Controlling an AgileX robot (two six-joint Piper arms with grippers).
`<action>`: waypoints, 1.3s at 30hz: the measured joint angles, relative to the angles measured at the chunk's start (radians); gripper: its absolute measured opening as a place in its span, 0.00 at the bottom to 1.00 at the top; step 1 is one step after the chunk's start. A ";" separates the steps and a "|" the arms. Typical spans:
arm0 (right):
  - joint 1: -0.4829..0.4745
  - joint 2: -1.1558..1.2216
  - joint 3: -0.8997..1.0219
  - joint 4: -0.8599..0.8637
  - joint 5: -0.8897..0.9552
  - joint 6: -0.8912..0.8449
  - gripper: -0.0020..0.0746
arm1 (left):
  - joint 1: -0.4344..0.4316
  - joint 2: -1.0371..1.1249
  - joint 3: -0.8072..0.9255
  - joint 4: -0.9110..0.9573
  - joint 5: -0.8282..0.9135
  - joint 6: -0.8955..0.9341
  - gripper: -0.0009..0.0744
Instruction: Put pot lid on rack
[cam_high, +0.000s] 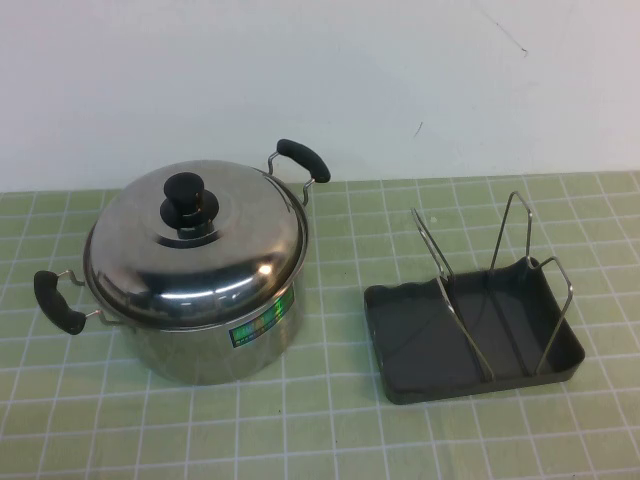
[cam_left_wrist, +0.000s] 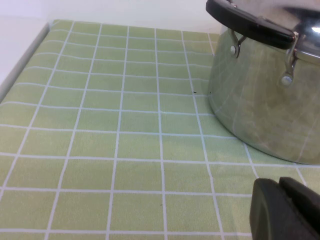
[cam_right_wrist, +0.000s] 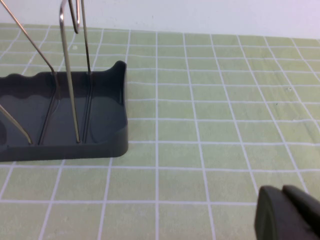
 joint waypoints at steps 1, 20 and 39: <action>0.000 0.000 0.000 0.000 0.000 0.000 0.02 | 0.000 0.000 0.000 0.000 0.000 0.000 0.01; 0.000 0.000 0.000 0.000 0.000 0.000 0.02 | 0.000 0.000 0.000 0.000 0.000 0.000 0.01; 0.000 0.000 0.002 -0.068 -0.022 0.000 0.02 | 0.000 0.000 0.002 0.000 -0.016 0.002 0.01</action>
